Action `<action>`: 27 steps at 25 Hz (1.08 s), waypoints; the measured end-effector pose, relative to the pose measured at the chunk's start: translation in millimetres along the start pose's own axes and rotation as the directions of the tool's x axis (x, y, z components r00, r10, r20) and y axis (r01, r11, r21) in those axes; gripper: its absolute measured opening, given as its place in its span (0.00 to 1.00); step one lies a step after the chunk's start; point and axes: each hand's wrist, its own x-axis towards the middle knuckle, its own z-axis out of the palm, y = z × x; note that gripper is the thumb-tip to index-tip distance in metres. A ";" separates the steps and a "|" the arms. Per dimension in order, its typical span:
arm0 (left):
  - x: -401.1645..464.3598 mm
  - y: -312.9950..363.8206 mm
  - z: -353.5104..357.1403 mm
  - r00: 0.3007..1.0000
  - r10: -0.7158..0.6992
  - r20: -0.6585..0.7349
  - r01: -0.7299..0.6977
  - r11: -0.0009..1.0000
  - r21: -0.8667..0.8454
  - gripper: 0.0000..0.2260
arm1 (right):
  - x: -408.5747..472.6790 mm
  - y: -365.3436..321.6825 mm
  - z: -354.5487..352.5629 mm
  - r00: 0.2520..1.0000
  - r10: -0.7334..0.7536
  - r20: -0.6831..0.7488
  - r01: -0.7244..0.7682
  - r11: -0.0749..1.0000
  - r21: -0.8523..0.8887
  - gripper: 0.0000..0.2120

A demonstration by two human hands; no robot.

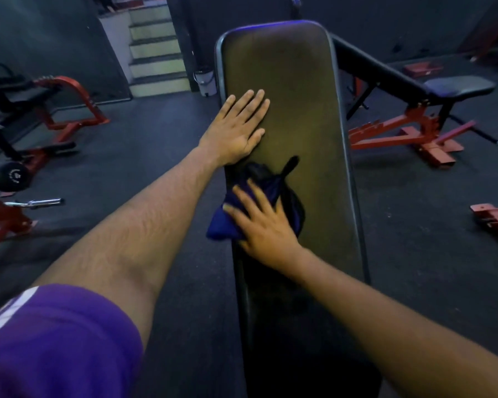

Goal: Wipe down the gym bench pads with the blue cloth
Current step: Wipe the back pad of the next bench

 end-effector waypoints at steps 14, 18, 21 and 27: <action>-95.8 101.7 42.3 0.958 0.286 0.021 -0.285 0.958 -0.041 0.27 | -119.0 92.7 -22.5 0.967 0.255 -0.009 -0.253 0.964 0.084 0.33; -93.5 101.3 51.9 0.958 0.284 -0.027 -0.284 0.959 0.000 0.26 | -175.8 68.7 8.5 0.955 0.289 -0.068 -0.284 0.955 0.082 0.33; -94.1 101.8 51.5 0.966 0.258 -0.032 -0.258 0.966 0.004 0.26 | -219.5 43.8 19.6 0.952 0.304 -0.047 -0.299 0.950 0.095 0.31; -96.6 102.3 44.5 0.965 0.259 -0.029 -0.259 0.966 -0.002 0.26 | -107.8 68.4 -2.8 0.932 0.352 -0.088 -0.346 0.935 0.072 0.29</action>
